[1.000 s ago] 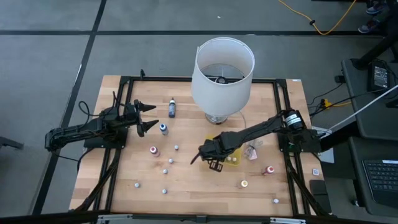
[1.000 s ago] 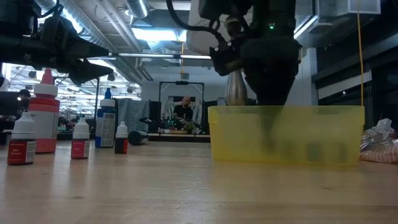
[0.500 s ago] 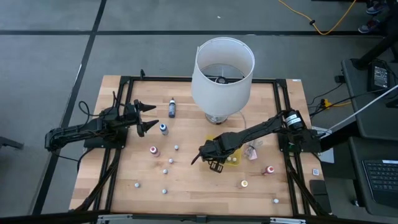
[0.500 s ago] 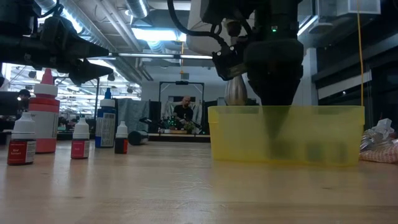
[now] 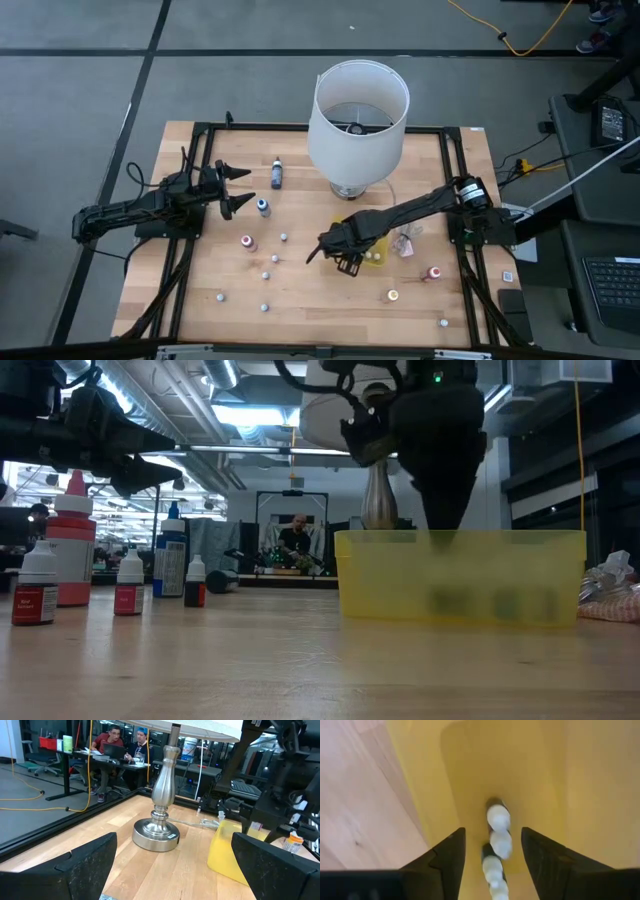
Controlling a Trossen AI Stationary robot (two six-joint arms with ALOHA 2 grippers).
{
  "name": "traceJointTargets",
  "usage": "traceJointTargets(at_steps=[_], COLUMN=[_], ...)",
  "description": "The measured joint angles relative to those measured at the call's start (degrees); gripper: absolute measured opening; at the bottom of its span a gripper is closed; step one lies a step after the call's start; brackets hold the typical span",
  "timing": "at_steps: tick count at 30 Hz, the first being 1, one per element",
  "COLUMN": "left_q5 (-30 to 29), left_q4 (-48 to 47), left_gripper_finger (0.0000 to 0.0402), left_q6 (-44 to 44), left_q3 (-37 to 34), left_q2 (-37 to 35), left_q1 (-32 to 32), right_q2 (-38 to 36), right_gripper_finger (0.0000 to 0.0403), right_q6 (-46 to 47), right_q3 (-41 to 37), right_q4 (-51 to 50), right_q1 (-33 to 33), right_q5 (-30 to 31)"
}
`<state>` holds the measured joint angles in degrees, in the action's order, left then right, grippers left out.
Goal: Pick & Place food coloring
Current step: Put the pink food coloring bottle into the yellow bin
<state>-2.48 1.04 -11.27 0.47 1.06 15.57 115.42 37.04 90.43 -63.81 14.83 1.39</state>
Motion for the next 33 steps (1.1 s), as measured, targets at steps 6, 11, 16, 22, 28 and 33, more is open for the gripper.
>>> traceJointTargets(at_steps=[6,11,16,22,28,33], left_q5=[0.0,0.0,0.0,0.0,0.0,0.0], left_q4=[0.0,0.0,0.0,0.0,0.0,0.0], left_gripper_finger=[0.0389,0.0389,0.0389,0.0389,0.0389,0.0389], left_q6=[0.0,0.0,0.0,0.0,0.0,0.0], left_q3=[0.0,0.0,0.0,0.0,0.0,0.0], left_q2=[0.0,0.0,0.0,0.0,0.0,0.0], left_q1=[0.0,0.0,0.0,0.0,0.0,0.0], right_q2=[-0.1,-0.1,-0.1,-0.1,-1.9,-3.5], right_gripper_finger=[0.0193,0.0193,0.0193,0.0193,0.0215,0.0260], right_q6=[0.4,5.1,12.6,21.8,31.9,40.6], right_q3=[6.1,12.5,18.0,20.5,20.5,20.5], right_q4=[-7.5,-14.0,-17.4,-18.6,-21.9,-25.1], right_q1=[0.0,0.7,4.1,11.3,18.8,24.9], right_q5=[1.9,3.7,3.8,6.0,7.9,8.1])
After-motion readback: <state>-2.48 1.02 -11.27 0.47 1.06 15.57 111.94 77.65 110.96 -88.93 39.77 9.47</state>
